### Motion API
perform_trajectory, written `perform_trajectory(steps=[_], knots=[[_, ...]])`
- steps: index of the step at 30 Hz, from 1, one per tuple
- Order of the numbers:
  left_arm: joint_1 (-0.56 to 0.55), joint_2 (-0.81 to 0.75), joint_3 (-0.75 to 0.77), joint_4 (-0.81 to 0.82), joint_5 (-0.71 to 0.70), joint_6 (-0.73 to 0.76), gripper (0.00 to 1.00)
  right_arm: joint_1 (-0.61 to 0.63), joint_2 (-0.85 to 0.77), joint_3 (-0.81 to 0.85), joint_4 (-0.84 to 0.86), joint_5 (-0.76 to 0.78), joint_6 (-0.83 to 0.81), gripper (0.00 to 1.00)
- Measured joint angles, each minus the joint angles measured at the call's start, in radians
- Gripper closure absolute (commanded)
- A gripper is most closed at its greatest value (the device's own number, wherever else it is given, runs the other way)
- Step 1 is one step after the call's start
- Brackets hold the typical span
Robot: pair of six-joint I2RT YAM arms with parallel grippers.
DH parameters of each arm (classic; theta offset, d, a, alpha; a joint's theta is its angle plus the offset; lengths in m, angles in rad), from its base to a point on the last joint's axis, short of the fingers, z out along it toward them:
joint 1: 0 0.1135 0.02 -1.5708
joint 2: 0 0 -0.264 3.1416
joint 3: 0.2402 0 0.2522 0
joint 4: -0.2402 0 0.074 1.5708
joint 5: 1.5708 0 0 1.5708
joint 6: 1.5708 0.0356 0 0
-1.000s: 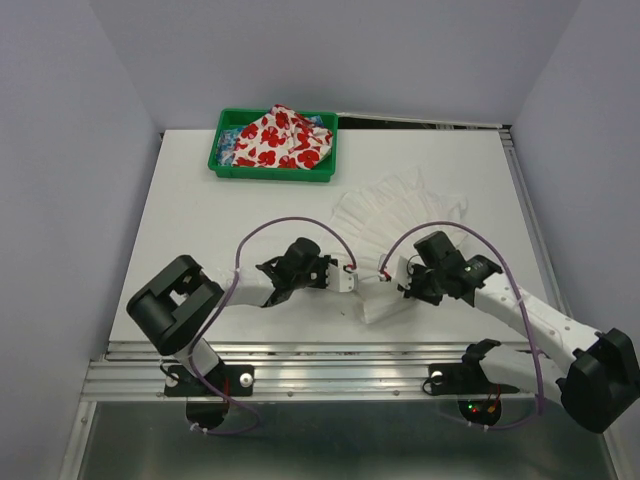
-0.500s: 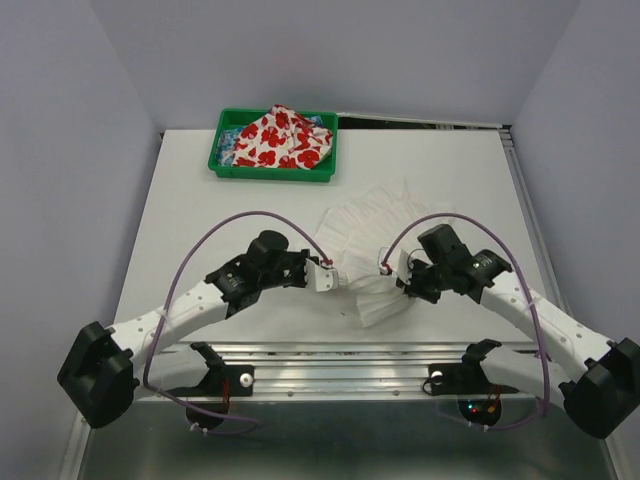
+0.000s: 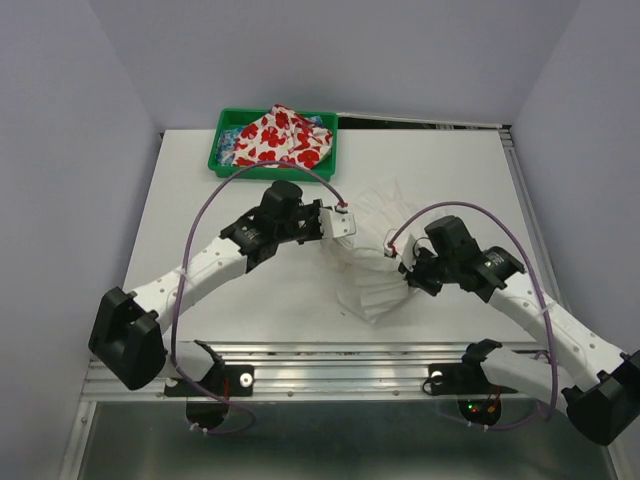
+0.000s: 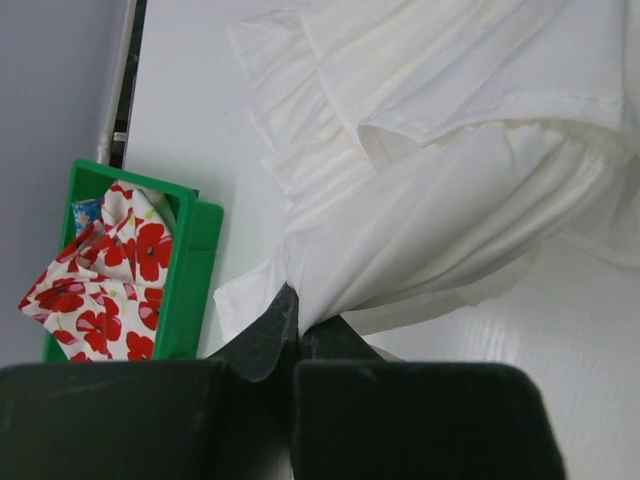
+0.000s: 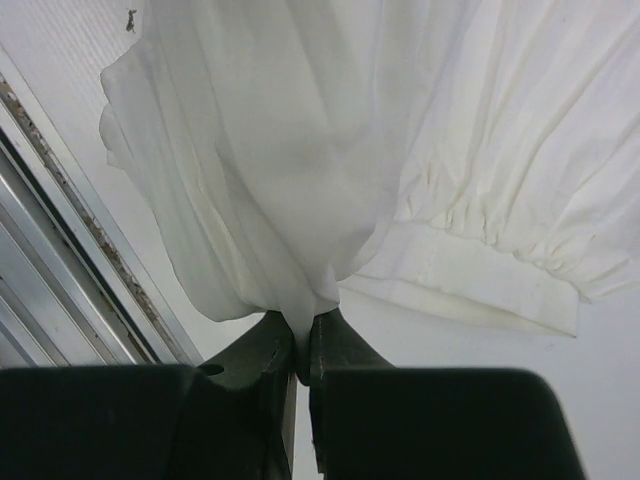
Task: Fold and stack the skirts
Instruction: Fold the skirt
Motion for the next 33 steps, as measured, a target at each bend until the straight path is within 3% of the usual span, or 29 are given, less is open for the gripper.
perform_trajectory(steps=[5, 9, 22, 33], knots=[[0.020, 0.110, 0.111, 0.010, 0.013, 0.002, 1.00, -0.034, 0.000, 0.023, 0.002, 0.003, 0.008, 0.99], [0.024, 0.187, 0.191, 0.003, 0.022, 0.008, 1.00, -0.134, 0.029, 0.045, 0.000, -0.026, -0.008, 0.99], [0.039, 0.422, 0.483, -0.015, 0.055, 0.034, 1.00, -0.509, 0.309, 0.235, -0.039, -0.282, -0.131, 0.99], [0.037, 0.699, 0.727, -0.024, 0.070, 0.037, 1.00, -0.660, 0.492, 0.259, -0.095, -0.410, -0.253, 0.99]])
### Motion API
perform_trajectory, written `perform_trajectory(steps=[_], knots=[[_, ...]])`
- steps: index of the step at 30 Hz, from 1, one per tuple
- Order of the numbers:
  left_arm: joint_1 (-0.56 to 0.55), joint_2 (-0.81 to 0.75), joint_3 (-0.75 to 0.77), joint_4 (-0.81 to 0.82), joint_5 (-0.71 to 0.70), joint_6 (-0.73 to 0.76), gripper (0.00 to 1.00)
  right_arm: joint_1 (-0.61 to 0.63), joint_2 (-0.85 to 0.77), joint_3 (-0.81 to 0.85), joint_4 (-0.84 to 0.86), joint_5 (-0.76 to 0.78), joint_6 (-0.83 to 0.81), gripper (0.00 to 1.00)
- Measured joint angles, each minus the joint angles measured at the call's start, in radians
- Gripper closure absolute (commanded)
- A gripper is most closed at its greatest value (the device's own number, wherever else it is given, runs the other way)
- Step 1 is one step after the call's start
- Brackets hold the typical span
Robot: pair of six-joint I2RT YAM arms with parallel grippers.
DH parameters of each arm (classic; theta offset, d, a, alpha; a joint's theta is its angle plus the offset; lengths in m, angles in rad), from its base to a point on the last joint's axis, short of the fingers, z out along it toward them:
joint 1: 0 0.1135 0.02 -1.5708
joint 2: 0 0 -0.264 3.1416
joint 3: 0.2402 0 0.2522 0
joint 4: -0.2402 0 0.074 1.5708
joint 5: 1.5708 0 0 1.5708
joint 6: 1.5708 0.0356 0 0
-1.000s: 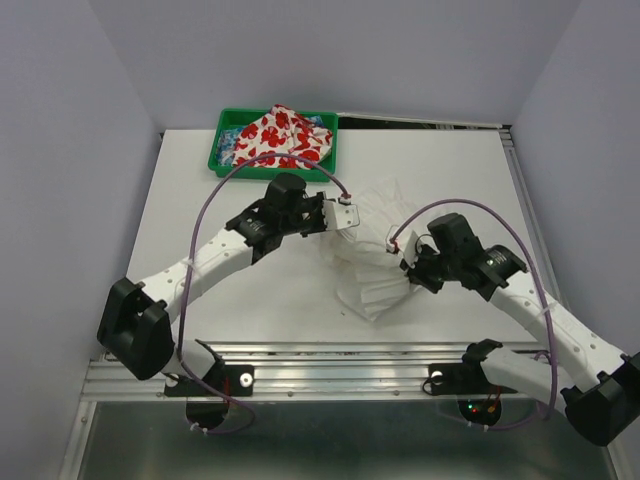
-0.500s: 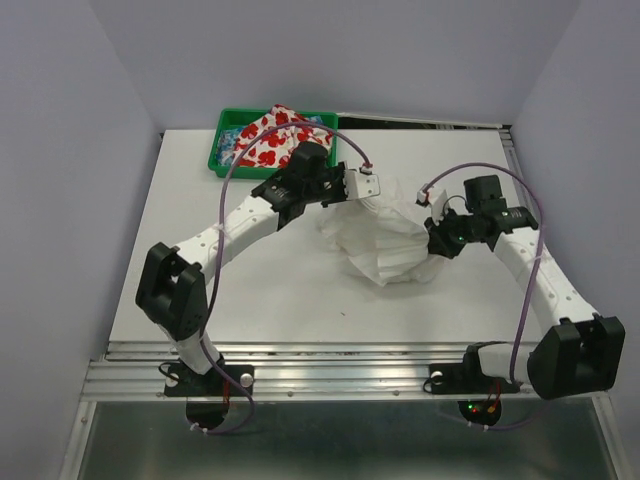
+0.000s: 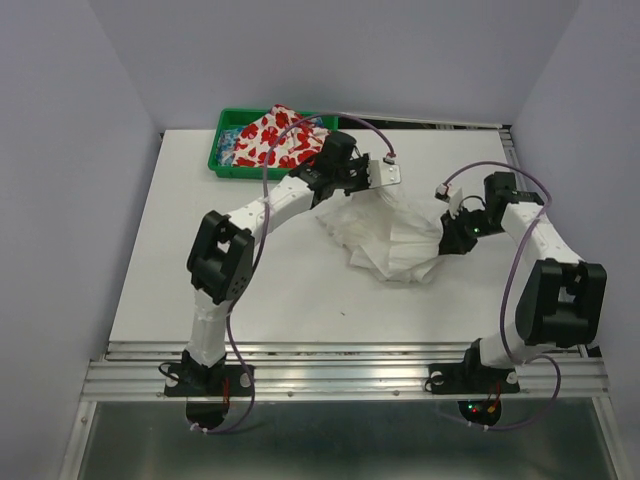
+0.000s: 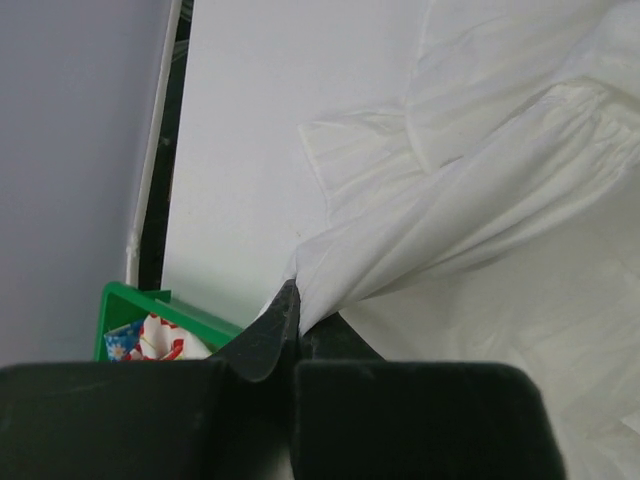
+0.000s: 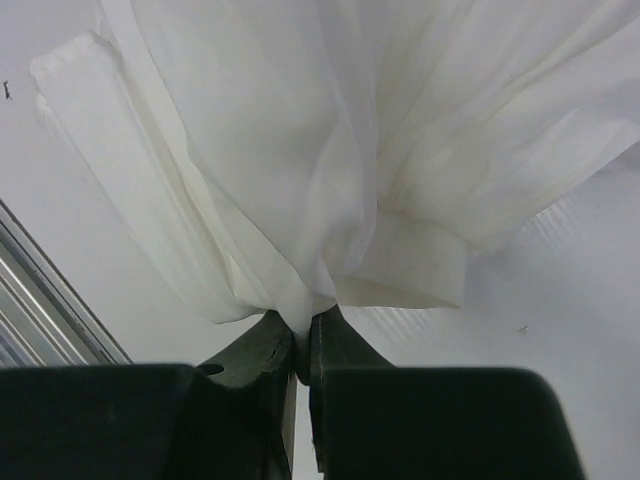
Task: Fold and stack the skirts
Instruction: Fold the skirt
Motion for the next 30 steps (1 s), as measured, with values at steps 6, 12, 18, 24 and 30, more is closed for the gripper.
perform_trajectory(steps=[6, 12, 18, 24, 30], knots=[[-0.003, 0.157, 0.101, 0.012, 0.005, -0.017, 1.00, -0.056, 0.166, 0.023, -0.012, -0.046, -0.044, 0.99], [-0.001, 0.272, 0.158, 0.056, -0.021, -0.026, 0.94, -0.066, 0.302, 0.082, -0.028, -0.061, -0.064, 0.97], [0.000, 0.354, 0.226, 0.082, -0.073, -0.051, 0.47, -0.068, 0.357, 0.117, -0.039, -0.063, -0.060, 0.92], [0.008, 0.359, 0.318, 0.082, -0.158, -0.118, 0.22, -0.079, 0.356, 0.151, -0.061, -0.059, -0.019, 0.45], [0.018, 0.187, 0.286, -0.020, -0.200, -0.224, 0.22, -0.085, 0.322, 0.180, -0.083, -0.056, 0.056, 0.30]])
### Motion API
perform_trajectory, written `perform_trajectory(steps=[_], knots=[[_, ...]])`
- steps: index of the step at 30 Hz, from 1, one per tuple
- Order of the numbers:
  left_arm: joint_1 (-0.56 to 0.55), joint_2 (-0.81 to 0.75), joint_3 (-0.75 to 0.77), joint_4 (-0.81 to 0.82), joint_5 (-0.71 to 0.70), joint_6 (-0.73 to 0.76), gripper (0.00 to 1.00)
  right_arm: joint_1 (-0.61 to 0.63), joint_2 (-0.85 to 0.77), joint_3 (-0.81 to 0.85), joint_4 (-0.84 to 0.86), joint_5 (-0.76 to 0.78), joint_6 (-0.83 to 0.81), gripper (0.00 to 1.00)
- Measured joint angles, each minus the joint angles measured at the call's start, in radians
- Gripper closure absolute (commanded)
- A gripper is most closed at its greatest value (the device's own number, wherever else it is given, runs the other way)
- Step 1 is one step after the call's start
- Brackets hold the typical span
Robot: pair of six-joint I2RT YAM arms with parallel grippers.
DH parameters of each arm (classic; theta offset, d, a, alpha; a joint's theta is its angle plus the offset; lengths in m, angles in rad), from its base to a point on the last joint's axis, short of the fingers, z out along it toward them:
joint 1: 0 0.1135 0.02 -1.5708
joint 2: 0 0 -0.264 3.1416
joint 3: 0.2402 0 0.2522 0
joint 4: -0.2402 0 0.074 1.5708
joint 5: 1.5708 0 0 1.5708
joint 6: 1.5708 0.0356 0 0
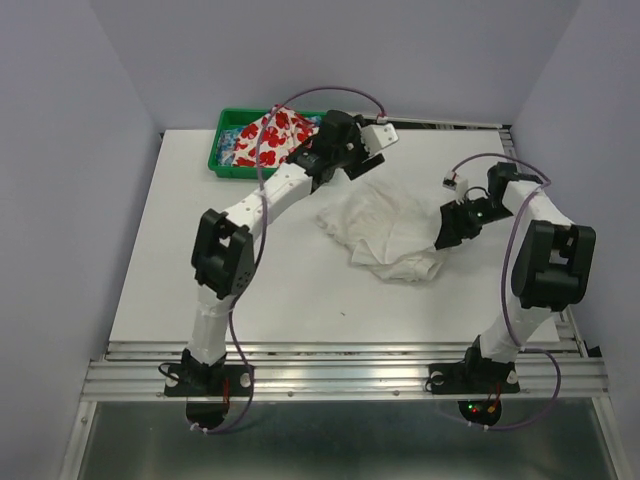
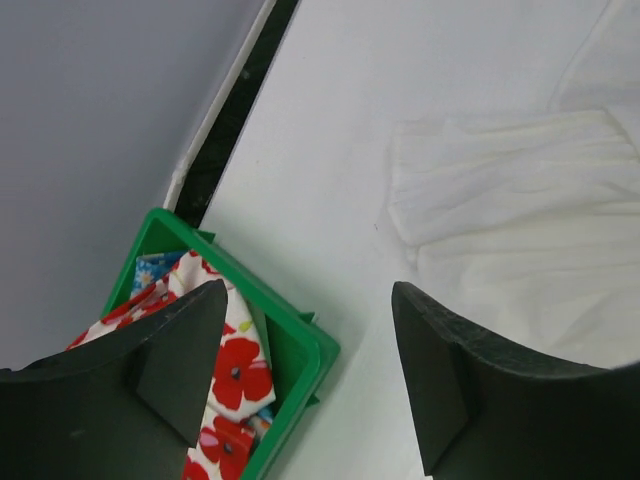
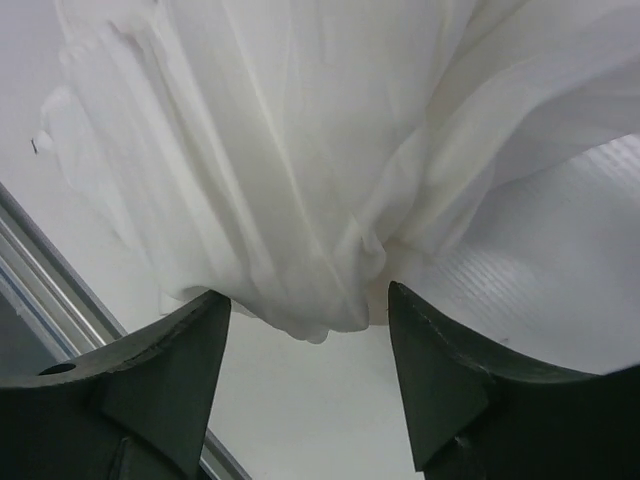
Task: Fold and stack the skirts
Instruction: Fold the skirt
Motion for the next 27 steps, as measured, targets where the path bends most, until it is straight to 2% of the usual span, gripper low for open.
perform_trajectory(steps=[5, 6, 9, 12, 16, 18, 19, 20, 21, 25, 27], knots=[[0.009, -0.329, -0.251, -0.039, 0.015, -0.121, 0.23, -0.002, -0.053, 0.087, 0.002, -0.003, 0.105, 0.27], [0.010, -0.417, -0.342, -0.024, 0.031, -0.162, 0.24, -0.002, -0.060, 0.107, 0.013, -0.003, 0.133, 0.27], [0.009, -0.546, -0.505, -0.013, 0.074, -0.234, 0.27, -0.002, -0.061, 0.124, 0.039, 0.006, 0.177, 0.27], [0.009, -0.557, -0.616, -0.011, 0.114, -0.297, 0.29, -0.002, -0.023, 0.130, 0.042, 0.010, 0.200, 0.28], [0.002, -0.490, -0.689, -0.019, 0.137, -0.335, 0.29, -0.002, 0.087, 0.130, 0.034, 0.003, 0.214, 0.31], [-0.001, -0.459, -0.700, -0.027, 0.138, -0.340, 0.28, -0.002, 0.129, 0.128, 0.024, -0.006, 0.219, 0.39], [-0.004, -0.451, -0.700, -0.029, 0.138, -0.339, 0.28, -0.002, 0.149, 0.119, 0.022, -0.016, 0.224, 0.49], [-0.010, -0.447, -0.700, -0.029, 0.137, -0.334, 0.28, -0.002, 0.158, 0.109, 0.019, -0.025, 0.227, 0.55], [-0.014, -0.447, -0.700, -0.028, 0.135, -0.320, 0.28, -0.002, 0.160, 0.100, 0.016, -0.032, 0.233, 0.69], [-0.033, -0.450, -0.700, -0.020, 0.112, -0.262, 0.27, 0.000, 0.161, 0.046, -0.002, -0.080, 0.241, 0.98], [-0.047, -0.457, -0.713, -0.015, 0.080, -0.208, 0.26, 0.002, 0.161, 0.011, -0.010, -0.103, 0.255, 0.99]])
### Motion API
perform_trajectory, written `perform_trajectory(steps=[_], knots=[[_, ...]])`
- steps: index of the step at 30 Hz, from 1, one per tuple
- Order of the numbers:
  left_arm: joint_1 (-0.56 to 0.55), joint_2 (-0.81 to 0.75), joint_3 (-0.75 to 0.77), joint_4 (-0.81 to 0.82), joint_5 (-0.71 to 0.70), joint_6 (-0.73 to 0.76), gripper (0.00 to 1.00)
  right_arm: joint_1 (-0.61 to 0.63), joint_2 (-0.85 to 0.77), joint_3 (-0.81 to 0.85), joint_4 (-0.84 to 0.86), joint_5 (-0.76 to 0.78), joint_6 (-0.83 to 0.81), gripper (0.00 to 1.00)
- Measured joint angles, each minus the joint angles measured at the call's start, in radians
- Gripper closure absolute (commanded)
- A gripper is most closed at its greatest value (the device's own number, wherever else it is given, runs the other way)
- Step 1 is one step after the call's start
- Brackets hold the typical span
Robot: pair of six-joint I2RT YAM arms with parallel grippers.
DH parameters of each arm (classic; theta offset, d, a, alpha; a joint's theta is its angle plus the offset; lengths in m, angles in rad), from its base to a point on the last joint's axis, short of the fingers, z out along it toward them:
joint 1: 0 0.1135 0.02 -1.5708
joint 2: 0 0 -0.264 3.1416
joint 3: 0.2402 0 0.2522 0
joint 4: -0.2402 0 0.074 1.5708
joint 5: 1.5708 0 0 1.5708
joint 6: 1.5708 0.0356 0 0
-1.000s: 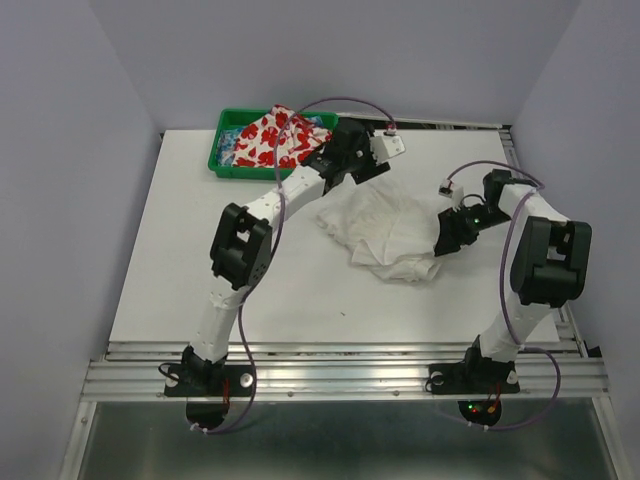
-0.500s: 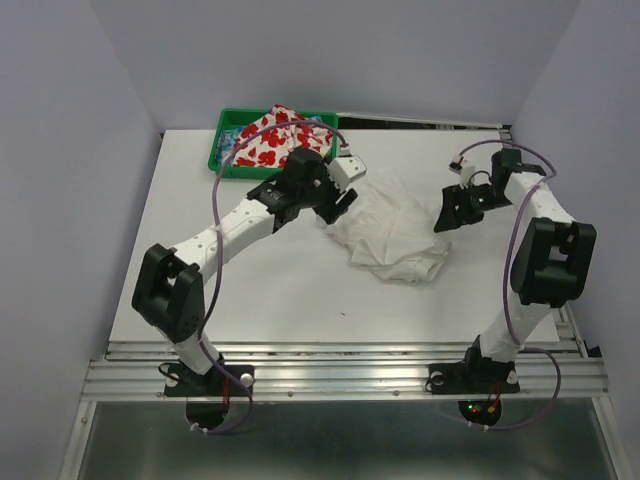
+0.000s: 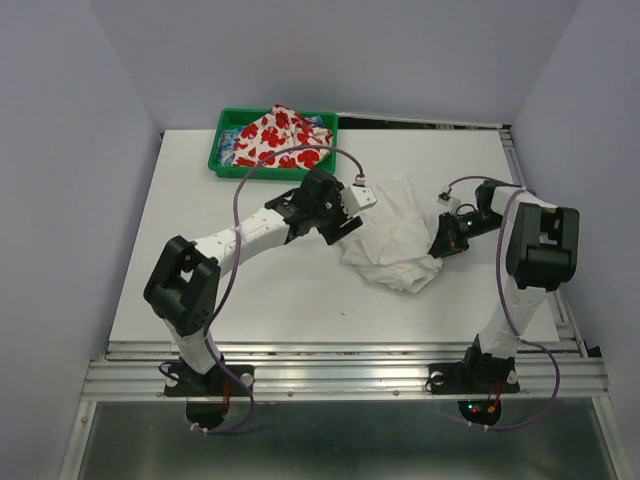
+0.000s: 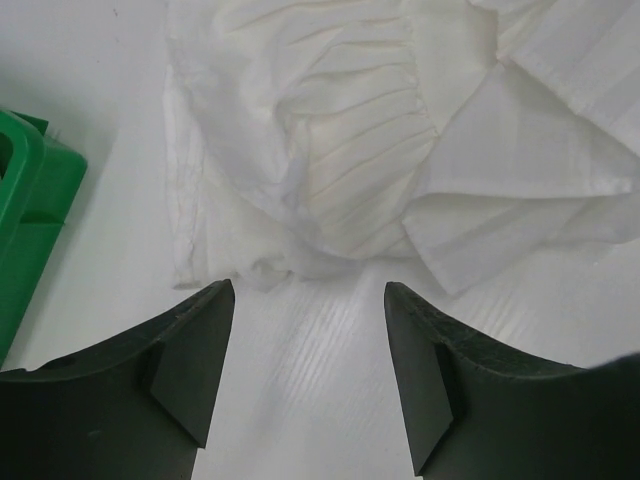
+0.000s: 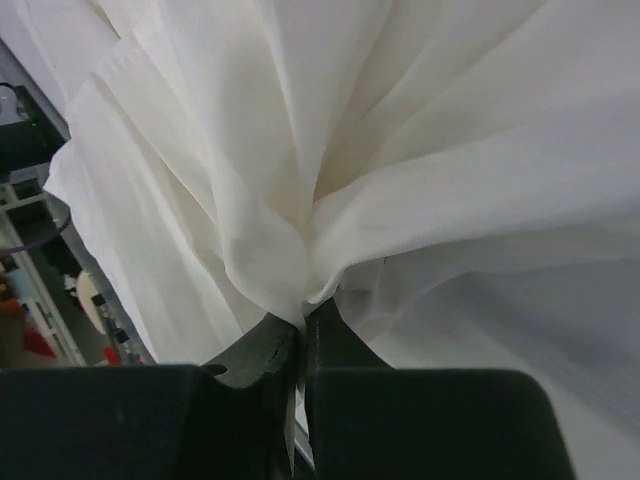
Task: Fold and stack the skirts
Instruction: Fold the skirt
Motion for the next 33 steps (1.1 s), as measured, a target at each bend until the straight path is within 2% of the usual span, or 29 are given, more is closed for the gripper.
perform_trajectory(steps=[6, 7, 8, 9, 10, 11, 14, 17, 20, 22, 27, 33], knots=[[-0.068, -0.111, -0.117, 0.008, -0.087, 0.137, 0.21, 0.048, -0.021, -0.147, 0.023, -0.112, 0.126, 0.97], [-0.079, -0.134, -0.140, 0.018, -0.097, 0.151, 0.19, 0.067, -0.037, -0.188, 0.049, -0.143, 0.183, 0.73], [-0.097, -0.176, -0.177, 0.023, -0.111, 0.169, 0.17, 0.082, -0.050, -0.216, 0.070, -0.165, 0.224, 0.55], [-0.119, -0.206, -0.205, 0.035, -0.124, 0.181, 0.16, 0.103, -0.080, -0.264, 0.121, -0.193, 0.305, 0.27], [-0.145, -0.245, -0.242, 0.051, -0.139, 0.193, 0.15, 0.118, -0.101, -0.295, 0.149, -0.208, 0.337, 0.17], [-0.172, -0.275, -0.268, 0.064, -0.154, 0.201, 0.14, 0.130, -0.121, -0.322, 0.176, -0.225, 0.388, 0.14], [-0.272, -0.348, -0.348, 0.118, -0.217, 0.206, 0.12, 0.159, -0.180, -0.373, 0.237, -0.251, 0.479, 0.12], [-0.386, -0.381, -0.412, 0.167, -0.307, 0.195, 0.11, 0.142, -0.278, -0.379, 0.243, -0.211, 0.538, 0.13], [-0.501, -0.387, -0.456, 0.190, -0.397, 0.160, 0.11, 0.111, -0.378, -0.360, 0.227, -0.121, 0.554, 0.15], [-0.582, -0.374, -0.462, 0.195, -0.457, 0.135, 0.11, 0.091, -0.412, -0.283, 0.201, -0.052, 0.549, 0.17], [-0.681, -0.270, -0.436, 0.226, -0.569, 0.077, 0.11, 0.080, -0.397, -0.105, 0.224, 0.000, 0.546, 0.26], [-0.724, -0.109, -0.390, 0.233, -0.624, 0.042, 0.12, 0.104, -0.228, 0.077, 0.288, -0.015, 0.539, 0.34]])
